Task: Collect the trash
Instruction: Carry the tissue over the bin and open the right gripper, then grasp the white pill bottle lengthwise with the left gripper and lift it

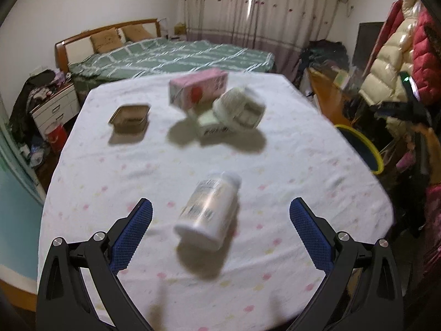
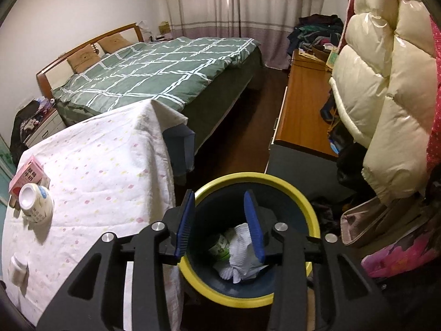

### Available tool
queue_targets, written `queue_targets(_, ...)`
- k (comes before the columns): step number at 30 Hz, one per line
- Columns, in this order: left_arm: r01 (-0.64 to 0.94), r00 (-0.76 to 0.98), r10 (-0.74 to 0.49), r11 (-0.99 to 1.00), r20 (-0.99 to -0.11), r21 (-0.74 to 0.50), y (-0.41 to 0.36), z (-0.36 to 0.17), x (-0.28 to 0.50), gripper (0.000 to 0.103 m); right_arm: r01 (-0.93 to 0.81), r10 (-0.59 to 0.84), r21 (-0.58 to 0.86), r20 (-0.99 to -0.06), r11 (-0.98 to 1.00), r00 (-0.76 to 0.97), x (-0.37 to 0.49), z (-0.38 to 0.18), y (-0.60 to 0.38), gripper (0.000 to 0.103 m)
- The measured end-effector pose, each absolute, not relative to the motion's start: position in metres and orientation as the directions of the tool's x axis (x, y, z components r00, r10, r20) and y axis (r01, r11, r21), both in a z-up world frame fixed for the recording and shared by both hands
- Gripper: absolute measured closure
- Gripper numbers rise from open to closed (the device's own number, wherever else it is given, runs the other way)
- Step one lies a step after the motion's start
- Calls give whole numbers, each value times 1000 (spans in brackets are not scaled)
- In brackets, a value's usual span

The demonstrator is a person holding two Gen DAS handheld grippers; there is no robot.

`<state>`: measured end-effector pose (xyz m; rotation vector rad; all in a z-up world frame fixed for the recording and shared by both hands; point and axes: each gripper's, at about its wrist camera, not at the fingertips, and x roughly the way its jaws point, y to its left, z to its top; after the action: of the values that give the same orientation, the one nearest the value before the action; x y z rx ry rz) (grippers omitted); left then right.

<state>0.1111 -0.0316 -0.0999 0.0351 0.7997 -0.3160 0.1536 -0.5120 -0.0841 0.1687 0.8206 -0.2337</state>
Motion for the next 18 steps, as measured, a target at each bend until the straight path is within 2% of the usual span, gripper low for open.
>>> queue_targets(6, 269, 613, -279, 953, -739, -137, -18, -124, 121, 5, 237, -114, 64, -737, 969, 666, 155, -84, -501, 67)
queue_targets(10, 300, 557, -337, 934, -759, -194, -25, -138, 128, 5, 220, -101, 66, -737, 973, 668, 154, -84, -494, 67)
queue_targets(18, 312, 514, -371, 921, -773, -234, -48, -148, 142, 5, 209, -90, 70, -739, 975, 667, 150, -85, -492, 67)
